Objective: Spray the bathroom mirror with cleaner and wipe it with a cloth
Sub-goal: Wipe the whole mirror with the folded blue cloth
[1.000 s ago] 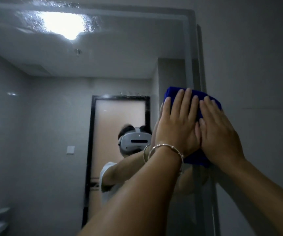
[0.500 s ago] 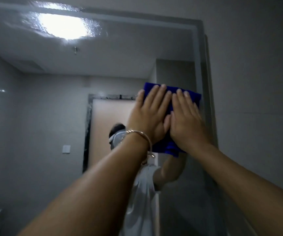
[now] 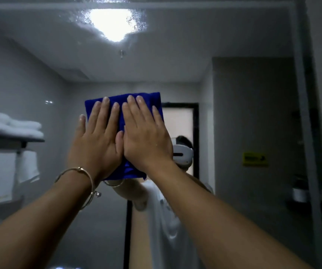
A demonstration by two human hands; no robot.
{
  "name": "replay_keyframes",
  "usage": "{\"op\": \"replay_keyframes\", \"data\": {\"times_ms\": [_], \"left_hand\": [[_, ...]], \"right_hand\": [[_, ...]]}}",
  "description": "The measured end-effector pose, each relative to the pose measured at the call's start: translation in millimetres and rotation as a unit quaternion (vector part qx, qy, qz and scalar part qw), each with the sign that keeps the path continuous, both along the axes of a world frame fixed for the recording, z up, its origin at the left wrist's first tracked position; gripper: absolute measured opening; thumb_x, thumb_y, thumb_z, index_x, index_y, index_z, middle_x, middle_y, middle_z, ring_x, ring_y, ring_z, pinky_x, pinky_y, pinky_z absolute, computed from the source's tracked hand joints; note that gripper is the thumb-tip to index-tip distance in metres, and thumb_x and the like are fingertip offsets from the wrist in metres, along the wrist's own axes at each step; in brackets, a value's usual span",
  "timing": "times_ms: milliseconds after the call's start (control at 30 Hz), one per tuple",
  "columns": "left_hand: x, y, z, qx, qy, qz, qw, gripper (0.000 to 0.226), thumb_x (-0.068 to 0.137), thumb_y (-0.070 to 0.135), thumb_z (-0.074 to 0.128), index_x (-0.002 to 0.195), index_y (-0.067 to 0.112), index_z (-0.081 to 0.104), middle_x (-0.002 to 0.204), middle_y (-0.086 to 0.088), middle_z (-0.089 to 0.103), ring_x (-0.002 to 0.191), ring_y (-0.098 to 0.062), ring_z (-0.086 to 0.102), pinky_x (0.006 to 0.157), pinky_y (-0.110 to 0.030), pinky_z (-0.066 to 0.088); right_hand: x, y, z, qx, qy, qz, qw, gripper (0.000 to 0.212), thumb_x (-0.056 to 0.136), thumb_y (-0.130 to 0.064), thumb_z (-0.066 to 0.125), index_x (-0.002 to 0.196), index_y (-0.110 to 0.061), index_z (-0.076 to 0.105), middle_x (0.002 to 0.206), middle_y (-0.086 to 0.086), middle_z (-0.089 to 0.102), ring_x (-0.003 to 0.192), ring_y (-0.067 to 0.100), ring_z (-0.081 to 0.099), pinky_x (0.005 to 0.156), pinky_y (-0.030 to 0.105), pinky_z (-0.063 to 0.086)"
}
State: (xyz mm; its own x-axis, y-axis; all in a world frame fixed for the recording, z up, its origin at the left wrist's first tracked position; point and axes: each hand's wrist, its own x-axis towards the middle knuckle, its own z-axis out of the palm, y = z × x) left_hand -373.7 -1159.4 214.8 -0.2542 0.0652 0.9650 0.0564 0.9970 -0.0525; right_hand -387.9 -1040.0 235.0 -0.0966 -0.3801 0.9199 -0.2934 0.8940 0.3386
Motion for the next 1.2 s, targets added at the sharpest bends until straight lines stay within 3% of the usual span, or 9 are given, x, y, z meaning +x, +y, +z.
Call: {"op": "replay_keyframes", "data": {"times_ms": [200,467,633,733,833,1000,1100,1200], "left_hand": [[-2.0,-11.4,-42.2,0.011,-0.015,-0.01,1.0,0.062,0.087,0.04,0.003,0.143,0.012,-0.007,0.152,-0.005,-0.011,0.142,-0.02,-0.007,0.116,-0.044,0.003],[8.9,-21.2,-108.5,-0.012,-0.039,0.005,0.999,0.062,0.088,0.032,0.022,0.14,-0.003,0.018,0.148,-0.026,0.022,0.137,-0.038,0.02,0.108,-0.055,0.021],[18.8,2.2,-99.6,-0.003,-0.078,0.018,0.997,0.066,0.087,0.033,0.015,0.142,-0.004,0.016,0.15,-0.028,0.011,0.139,-0.041,0.011,0.11,-0.055,0.017],[17.7,37.7,-82.2,-0.012,-0.08,0.015,0.997,0.067,0.085,0.036,0.005,0.144,0.004,-0.001,0.151,-0.022,-0.006,0.141,-0.036,-0.004,0.113,-0.049,0.003],[11.2,98.6,-53.3,-0.004,-0.073,0.008,0.997,0.068,0.084,0.04,-0.005,0.142,0.009,-0.018,0.151,-0.018,-0.021,0.14,-0.033,-0.018,0.112,-0.046,-0.01],[9.1,216.6,-17.4,-0.073,-0.029,-0.073,0.994,0.065,0.093,0.042,0.012,0.147,0.009,-0.003,0.154,-0.017,-0.01,0.142,-0.032,-0.012,0.109,-0.048,-0.012],[9.7,268.9,-27.9,-0.139,-0.017,-0.094,0.986,0.062,0.096,0.041,0.016,0.148,0.009,0.004,0.155,-0.017,-0.005,0.142,-0.033,-0.008,0.109,-0.049,-0.011],[6.8,288.5,-41.2,-0.163,-0.019,-0.096,0.982,0.061,0.096,0.04,0.015,0.148,0.009,0.004,0.155,-0.016,-0.003,0.143,-0.032,-0.008,0.109,-0.048,-0.013]], "right_hand": [[0.1,-12.5,-41.3,0.01,-0.017,-0.006,1.0,0.059,0.095,-0.035,0.029,0.147,-0.009,0.021,0.155,0.009,0.019,0.144,0.022,0.011,0.115,0.039,0.003],[9.3,-11.9,-110.2,0.051,-0.051,-0.03,0.997,0.055,0.095,-0.033,0.029,0.145,-0.012,0.028,0.152,0.005,0.029,0.142,0.019,0.021,0.114,0.038,0.02],[14.3,9.5,-101.7,0.076,-0.045,0.007,0.996,0.05,0.095,-0.031,0.035,0.141,-0.014,0.039,0.148,0.002,0.037,0.139,0.016,0.03,0.111,0.036,0.031],[13.5,46.1,-85.4,0.062,-0.035,0.036,0.997,0.049,0.093,-0.028,0.04,0.138,-0.011,0.044,0.145,0.005,0.042,0.136,0.019,0.034,0.11,0.039,0.033],[17.3,105.7,-59.0,0.044,-0.009,0.002,0.999,0.049,0.09,-0.027,0.039,0.134,-0.007,0.049,0.141,0.009,0.047,0.132,0.023,0.041,0.106,0.043,0.035],[26.4,221.8,-42.2,-0.037,-0.037,-0.045,0.998,0.052,0.095,-0.029,0.025,0.141,-0.005,0.028,0.148,0.009,0.027,0.138,0.023,0.019,0.111,0.043,0.02],[30.4,272.6,-63.8,-0.102,-0.038,-0.046,0.993,0.048,0.098,-0.016,0.041,0.139,-0.005,0.018,0.148,0.008,0.019,0.138,0.026,0.016,0.109,0.047,0.02],[31.7,290.1,-81.2,-0.128,-0.043,-0.044,0.99,0.05,0.094,-0.013,0.04,0.138,-0.004,0.019,0.147,0.009,0.02,0.138,0.029,0.019,0.108,0.049,0.02]]}}
